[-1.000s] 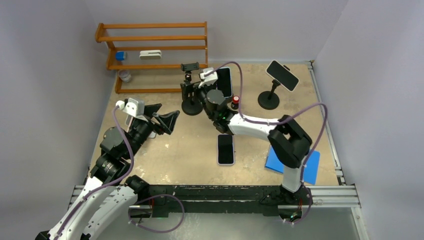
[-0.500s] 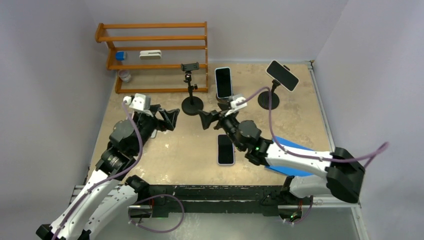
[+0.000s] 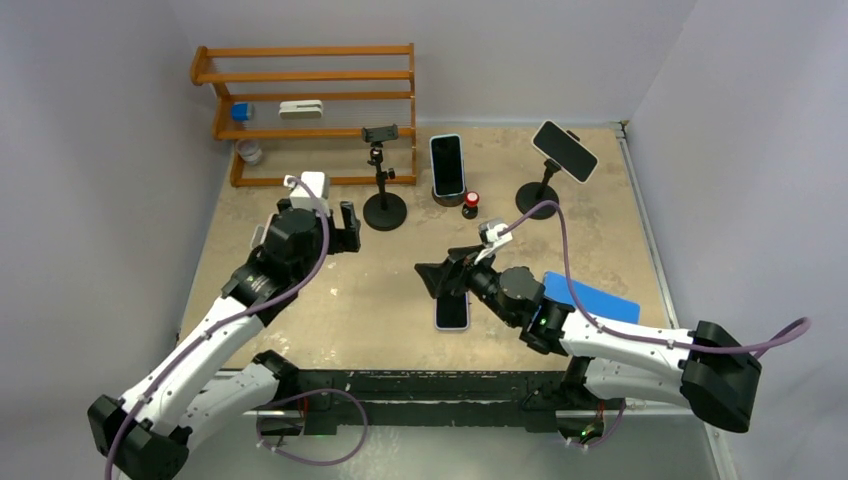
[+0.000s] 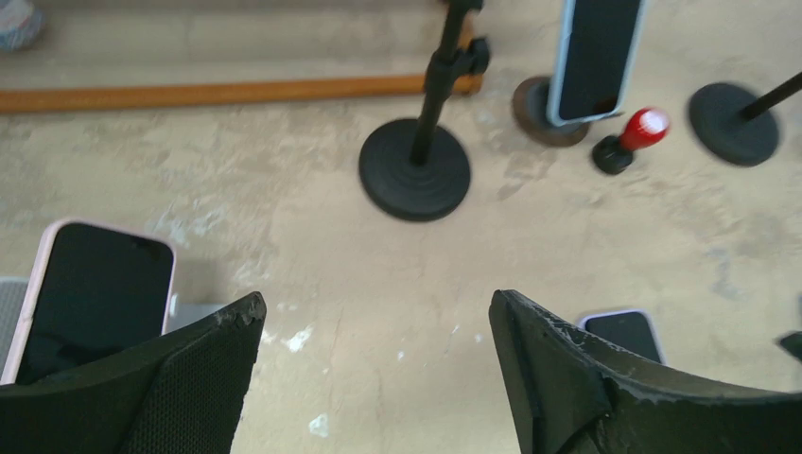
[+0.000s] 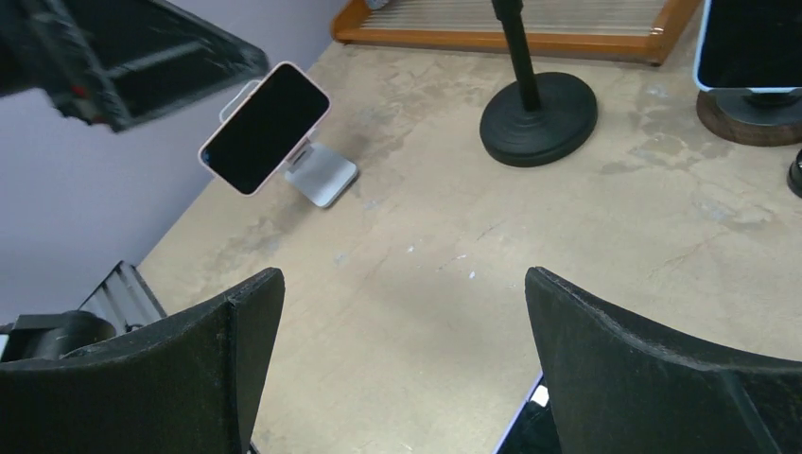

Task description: Remove the phone from the phone stand

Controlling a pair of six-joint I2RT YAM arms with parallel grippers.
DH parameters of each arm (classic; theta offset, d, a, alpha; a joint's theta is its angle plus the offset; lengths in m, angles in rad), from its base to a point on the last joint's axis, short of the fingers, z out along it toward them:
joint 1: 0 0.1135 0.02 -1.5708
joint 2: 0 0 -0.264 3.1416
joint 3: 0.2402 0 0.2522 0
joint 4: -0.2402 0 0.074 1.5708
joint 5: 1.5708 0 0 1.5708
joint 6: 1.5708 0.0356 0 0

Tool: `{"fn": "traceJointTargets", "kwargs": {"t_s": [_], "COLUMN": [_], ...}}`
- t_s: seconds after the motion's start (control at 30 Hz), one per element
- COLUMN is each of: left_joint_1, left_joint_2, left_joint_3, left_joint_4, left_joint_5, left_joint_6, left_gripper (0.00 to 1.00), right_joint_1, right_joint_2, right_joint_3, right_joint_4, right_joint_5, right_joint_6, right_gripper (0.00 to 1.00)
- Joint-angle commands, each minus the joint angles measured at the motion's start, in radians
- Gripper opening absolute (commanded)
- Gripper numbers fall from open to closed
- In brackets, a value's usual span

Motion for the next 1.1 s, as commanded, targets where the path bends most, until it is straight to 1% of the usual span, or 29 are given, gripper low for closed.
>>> {"fn": "traceJointTargets", "kwargs": {"t_s": [0.0,0.07,0.1,0.13,0.17,0.2,0.23,0.33,0.47,0.6,0.7,0.8,0.97,1.07], "left_joint_1": [-0.001,0.011,0.034,0.075,0.147,0.211,0.238,0.270,0.367,0.394,0.396,0.405,0.435,0.445], "left_joint_2": [0.042,0.050,0.051,0.050,0.049,0.044,0.033,0.025,0.083,0.087,0.095,0.087,-0.002,-0.029], "left_joint_3": [0.057,0.069,0.075,0.077,0.074,0.066,0.059,0.061,0.131,0.172,0.196,0.195,0.126,0.123], "left_joint_4": [-0.090,-0.130,-0.151,-0.168,-0.183,-0.192,-0.198,-0.211,-0.283,-0.343,-0.407,-0.469,-0.488,-0.520], "left_joint_5": [-0.100,-0.109,-0.090,-0.046,-0.009,0.064,0.080,0.138,0.182,0.147,0.067,-0.003,0.001,-0.008], "left_joint_6": [-0.049,-0.055,-0.056,-0.056,-0.054,-0.062,-0.072,-0.104,-0.140,-0.179,-0.185,-0.228,-0.271,-0.289], "left_gripper": [0.89,0.91,0.92,0.93,0.93,0.94,0.94,0.94,0.95,0.95,0.95,0.96,0.97,0.97], "right_joint_1": [0.000,0.000,0.000,0.000,0.000,0.000,0.000,0.000,0.000,0.000,0.000,0.000,-0.001,-0.001], "right_joint_2": [-0.033,-0.032,-0.032,-0.032,-0.034,-0.036,-0.039,-0.054,-0.073,-0.101,-0.116,-0.119,-0.113,-0.120], "right_joint_3": [0.014,0.010,0.006,-0.001,-0.007,-0.014,-0.022,-0.042,-0.053,-0.067,-0.072,-0.076,-0.092,-0.097], "right_joint_4": [0.043,0.046,0.048,0.049,0.048,0.048,0.047,0.053,0.047,0.045,0.046,0.053,0.098,0.109], "right_joint_5": [-0.097,-0.129,-0.143,-0.153,-0.161,-0.166,-0.170,-0.179,-0.203,-0.205,-0.204,-0.205,-0.233,-0.249], "right_joint_6": [0.008,0.005,0.006,0.006,0.008,0.009,0.010,0.013,0.018,0.019,0.017,0.018,0.030,0.031], "right_gripper": [0.98,0.98,0.98,0.98,0.98,0.98,0.98,0.98,0.98,0.98,0.98,0.98,0.98,0.97]}}
